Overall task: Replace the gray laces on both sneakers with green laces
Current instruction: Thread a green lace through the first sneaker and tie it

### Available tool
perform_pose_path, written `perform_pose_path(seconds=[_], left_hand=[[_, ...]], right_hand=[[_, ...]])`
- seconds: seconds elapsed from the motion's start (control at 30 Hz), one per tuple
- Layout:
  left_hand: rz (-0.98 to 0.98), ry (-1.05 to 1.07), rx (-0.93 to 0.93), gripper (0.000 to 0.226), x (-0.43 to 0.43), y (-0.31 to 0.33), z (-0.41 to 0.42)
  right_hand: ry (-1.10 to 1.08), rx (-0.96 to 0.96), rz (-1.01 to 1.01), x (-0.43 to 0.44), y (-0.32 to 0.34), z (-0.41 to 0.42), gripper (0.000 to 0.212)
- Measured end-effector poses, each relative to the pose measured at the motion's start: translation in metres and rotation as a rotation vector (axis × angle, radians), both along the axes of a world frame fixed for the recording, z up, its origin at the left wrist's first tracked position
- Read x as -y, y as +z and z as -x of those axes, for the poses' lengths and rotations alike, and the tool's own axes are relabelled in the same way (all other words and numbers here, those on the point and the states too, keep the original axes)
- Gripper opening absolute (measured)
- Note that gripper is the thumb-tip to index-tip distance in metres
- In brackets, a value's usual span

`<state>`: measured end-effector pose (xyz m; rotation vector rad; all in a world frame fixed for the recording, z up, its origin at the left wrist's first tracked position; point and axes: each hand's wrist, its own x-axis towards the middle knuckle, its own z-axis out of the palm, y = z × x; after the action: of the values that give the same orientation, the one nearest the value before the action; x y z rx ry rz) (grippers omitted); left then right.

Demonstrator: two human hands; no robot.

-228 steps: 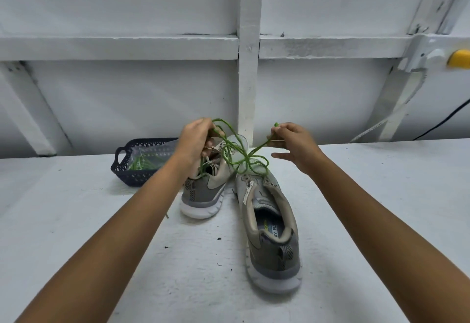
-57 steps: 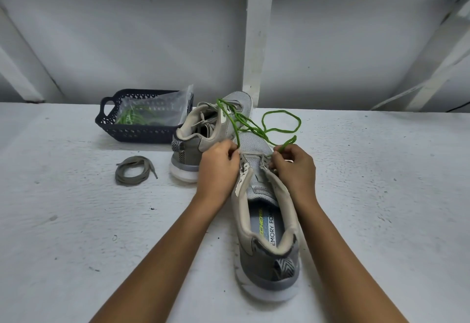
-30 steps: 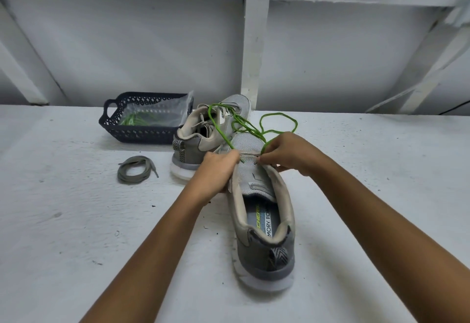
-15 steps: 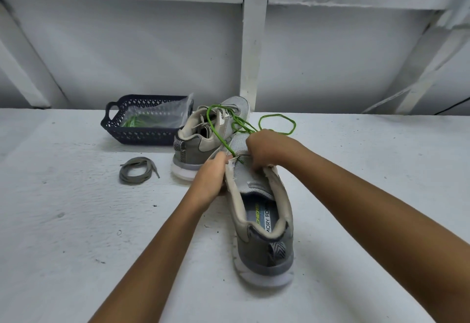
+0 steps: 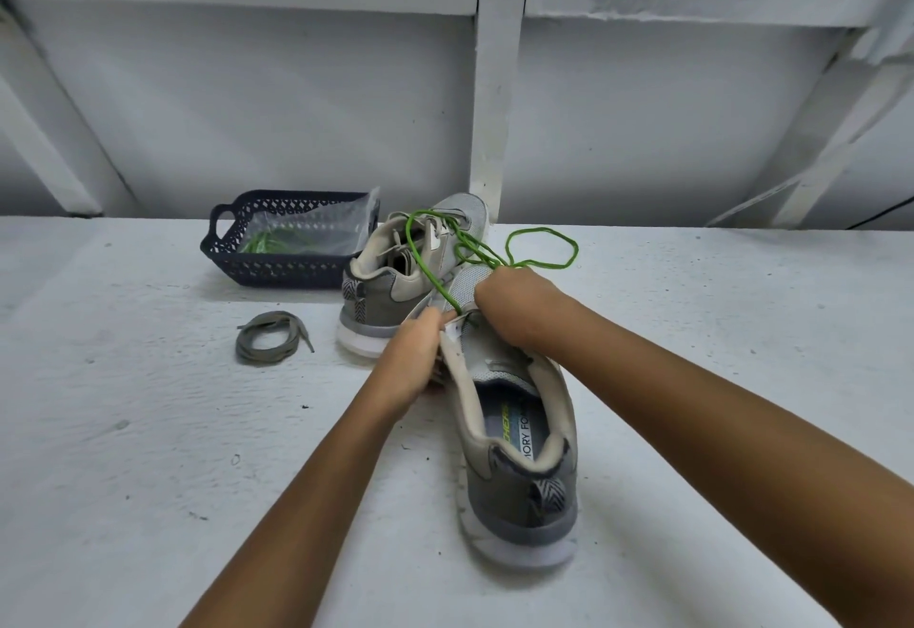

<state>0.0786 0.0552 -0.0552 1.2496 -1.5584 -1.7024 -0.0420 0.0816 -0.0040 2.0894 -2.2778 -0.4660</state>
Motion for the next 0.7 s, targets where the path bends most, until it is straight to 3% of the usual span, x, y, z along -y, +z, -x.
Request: perform_pose_path(seconds=[0.23, 0.4, 0.5, 0.6, 0.7], left_hand=[[-0.001, -0.028, -0.038, 0.043, 0.000, -0.001, -0.001], [-0.040, -0.028, -0.037, 0.040, 0.000, -0.001, 0.001], [-0.024, 0.000, -0.011, 0.039, -0.001, -0.003, 0.002], [-0.026, 0.000, -0.017, 0.039, 0.000, -0.004, 0.003], [-0.024, -0.009, -0.042, 0.042, 0.001, -0.006, 0.004]], right_hand=[[0.066, -0.051, 0.024, -0.001, -0.002, 0.006, 0.027], [0.131, 0.004, 0.209, -0.004, -0.019, 0.017, 0.020], [0.117, 0.268, 0.407, -0.007, -0.031, 0.015, 0.015], [0.022, 0.620, 0.437, -0.009, -0.031, 0.013, 0.014], [-0.029, 0.626, 0.336, -0.007, -0.032, 0.012, 0.018]])
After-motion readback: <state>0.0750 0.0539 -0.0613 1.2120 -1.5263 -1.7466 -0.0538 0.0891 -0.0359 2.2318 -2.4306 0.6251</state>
